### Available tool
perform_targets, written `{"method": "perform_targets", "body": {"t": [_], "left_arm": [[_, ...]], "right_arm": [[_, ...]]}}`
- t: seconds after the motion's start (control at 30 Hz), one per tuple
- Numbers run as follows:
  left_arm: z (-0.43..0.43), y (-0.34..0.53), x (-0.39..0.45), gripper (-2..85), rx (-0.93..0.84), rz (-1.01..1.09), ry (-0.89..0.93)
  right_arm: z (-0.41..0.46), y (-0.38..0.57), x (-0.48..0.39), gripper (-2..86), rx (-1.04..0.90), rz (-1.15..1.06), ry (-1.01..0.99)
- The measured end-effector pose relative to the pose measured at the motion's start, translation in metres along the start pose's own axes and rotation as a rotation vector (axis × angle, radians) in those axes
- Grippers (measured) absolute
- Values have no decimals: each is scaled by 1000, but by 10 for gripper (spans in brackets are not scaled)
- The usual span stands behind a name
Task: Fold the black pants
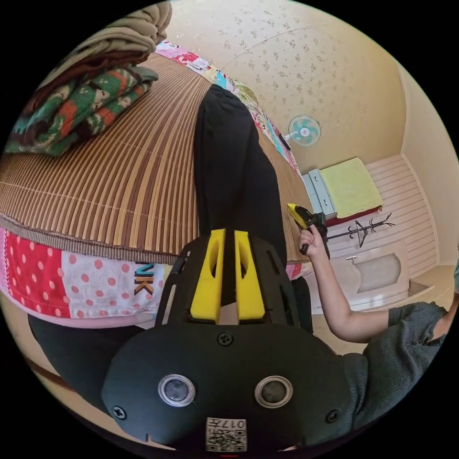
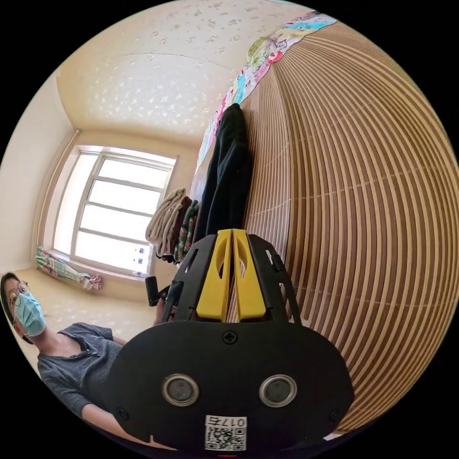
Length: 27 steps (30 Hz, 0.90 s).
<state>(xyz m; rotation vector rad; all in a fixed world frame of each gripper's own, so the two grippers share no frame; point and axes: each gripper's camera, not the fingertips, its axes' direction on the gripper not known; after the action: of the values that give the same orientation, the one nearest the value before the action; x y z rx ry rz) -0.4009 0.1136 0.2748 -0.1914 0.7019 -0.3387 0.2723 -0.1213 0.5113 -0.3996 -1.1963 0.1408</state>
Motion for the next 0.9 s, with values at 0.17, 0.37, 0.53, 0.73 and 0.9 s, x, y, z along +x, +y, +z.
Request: {"method": "perform_targets", "body": {"t": [0.17, 0.37, 0.53, 0.73, 0.9], "left_arm": [[-13, -15, -17, 129, 57, -74, -28], [9, -48, -25, 115, -70, -60, 28], [12, -56, -27, 41, -148, -7, 126], [7, -27, -43, 41, -181, 13, 279], [2, -25, -63, 81, -127, -73, 307]], "right_arm": [[28, 21, -18, 95, -142, -8, 123], [58, 25, -17, 86, -158, 30, 45], [30, 42, -11, 37, -70, 6, -41], [9, 85, -5, 28, -112, 35, 44], [6, 91, -8, 63, -107, 26, 0]]}}
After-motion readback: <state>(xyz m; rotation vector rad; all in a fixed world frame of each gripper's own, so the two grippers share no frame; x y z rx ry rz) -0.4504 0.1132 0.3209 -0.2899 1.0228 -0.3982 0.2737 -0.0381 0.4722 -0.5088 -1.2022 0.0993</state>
